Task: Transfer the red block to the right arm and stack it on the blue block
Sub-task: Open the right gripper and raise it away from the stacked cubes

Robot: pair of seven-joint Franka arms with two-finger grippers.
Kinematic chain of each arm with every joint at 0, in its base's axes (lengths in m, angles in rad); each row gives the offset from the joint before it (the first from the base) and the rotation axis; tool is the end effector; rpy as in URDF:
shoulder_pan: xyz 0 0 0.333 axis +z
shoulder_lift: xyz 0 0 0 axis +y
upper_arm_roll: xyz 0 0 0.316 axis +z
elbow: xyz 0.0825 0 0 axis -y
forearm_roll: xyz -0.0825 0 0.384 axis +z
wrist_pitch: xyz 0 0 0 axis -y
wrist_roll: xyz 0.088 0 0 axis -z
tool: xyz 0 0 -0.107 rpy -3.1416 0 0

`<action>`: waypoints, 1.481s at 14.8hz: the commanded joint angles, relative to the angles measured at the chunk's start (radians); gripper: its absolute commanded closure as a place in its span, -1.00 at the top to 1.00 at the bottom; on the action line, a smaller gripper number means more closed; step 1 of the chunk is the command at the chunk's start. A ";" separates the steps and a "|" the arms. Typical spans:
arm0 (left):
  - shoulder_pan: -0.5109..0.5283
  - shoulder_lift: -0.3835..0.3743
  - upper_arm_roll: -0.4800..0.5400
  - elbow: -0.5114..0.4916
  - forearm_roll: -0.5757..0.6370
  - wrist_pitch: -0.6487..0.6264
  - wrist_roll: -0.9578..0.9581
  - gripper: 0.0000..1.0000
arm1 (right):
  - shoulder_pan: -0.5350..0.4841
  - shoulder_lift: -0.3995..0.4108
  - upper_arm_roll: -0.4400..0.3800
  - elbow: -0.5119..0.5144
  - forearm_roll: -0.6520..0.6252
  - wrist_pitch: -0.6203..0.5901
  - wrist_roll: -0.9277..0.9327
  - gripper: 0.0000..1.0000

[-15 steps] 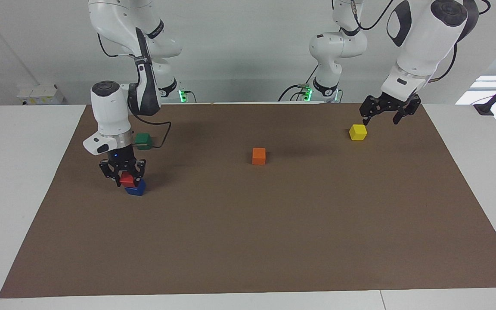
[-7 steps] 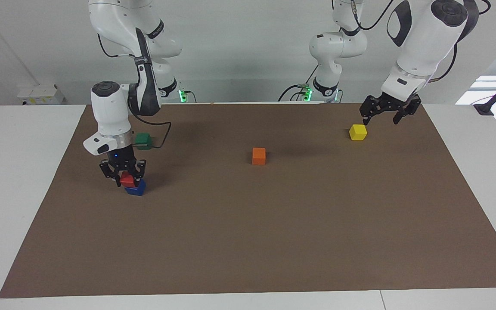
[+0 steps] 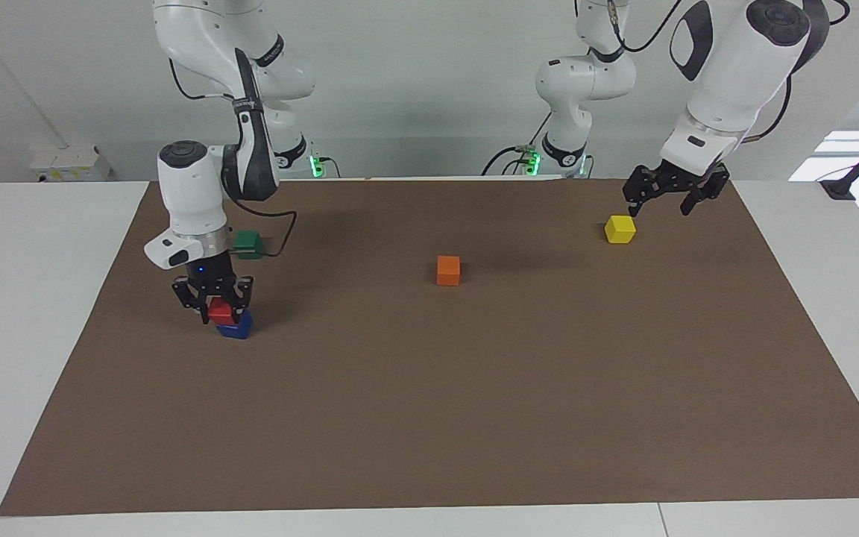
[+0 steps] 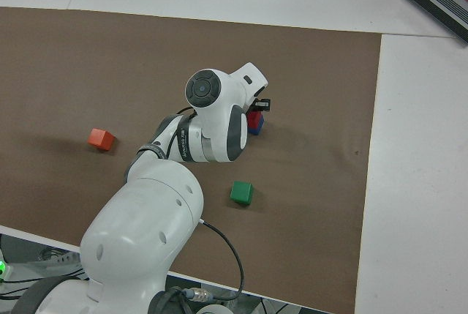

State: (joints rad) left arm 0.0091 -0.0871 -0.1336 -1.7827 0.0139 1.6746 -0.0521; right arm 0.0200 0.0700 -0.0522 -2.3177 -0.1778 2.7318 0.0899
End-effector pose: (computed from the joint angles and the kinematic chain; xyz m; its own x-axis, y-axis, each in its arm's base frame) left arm 0.5276 -0.0673 0.5798 0.9971 -0.0730 -0.0204 -0.0735 -0.9969 -0.0265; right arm 0.5458 -0.0107 0.3476 0.9405 0.0443 0.3368 0.0129 -0.9954 0.0948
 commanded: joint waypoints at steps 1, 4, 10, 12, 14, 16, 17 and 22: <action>0.008 -0.013 0.000 -0.001 -0.008 -0.016 0.006 1.00 | -0.009 0.010 0.006 0.003 -0.028 0.016 0.042 0.34; 0.008 -0.013 0.000 -0.003 -0.008 -0.016 0.006 1.00 | -0.008 0.010 0.006 0.004 -0.028 0.014 0.059 0.38; 0.008 -0.013 0.000 -0.003 -0.008 -0.016 0.006 1.00 | 0.000 0.007 0.014 0.162 0.009 -0.248 0.113 0.51; 0.008 -0.013 0.000 -0.003 -0.008 -0.018 0.006 1.00 | 0.001 -0.004 0.021 0.242 0.072 -0.386 0.113 0.88; 0.008 -0.013 0.000 -0.001 -0.008 -0.016 0.006 1.00 | 0.000 -0.012 0.034 0.326 0.110 -0.533 0.102 1.00; 0.008 -0.013 0.000 -0.003 -0.008 -0.016 0.006 1.00 | 0.001 -0.041 0.037 0.356 0.112 -0.618 0.097 1.00; 0.008 -0.013 0.000 -0.003 -0.008 -0.016 0.006 1.00 | 0.001 -0.058 0.038 0.356 0.112 -0.633 0.097 1.00; 0.008 -0.013 0.000 -0.001 -0.008 -0.016 0.006 1.00 | -0.012 -0.156 0.046 0.365 0.228 -0.850 0.042 1.00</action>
State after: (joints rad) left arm 0.0091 -0.0872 -0.1336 -1.7827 0.0139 1.6745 -0.0521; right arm 0.0245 -0.0410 -0.0066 -1.9510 -0.0181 1.9754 0.1788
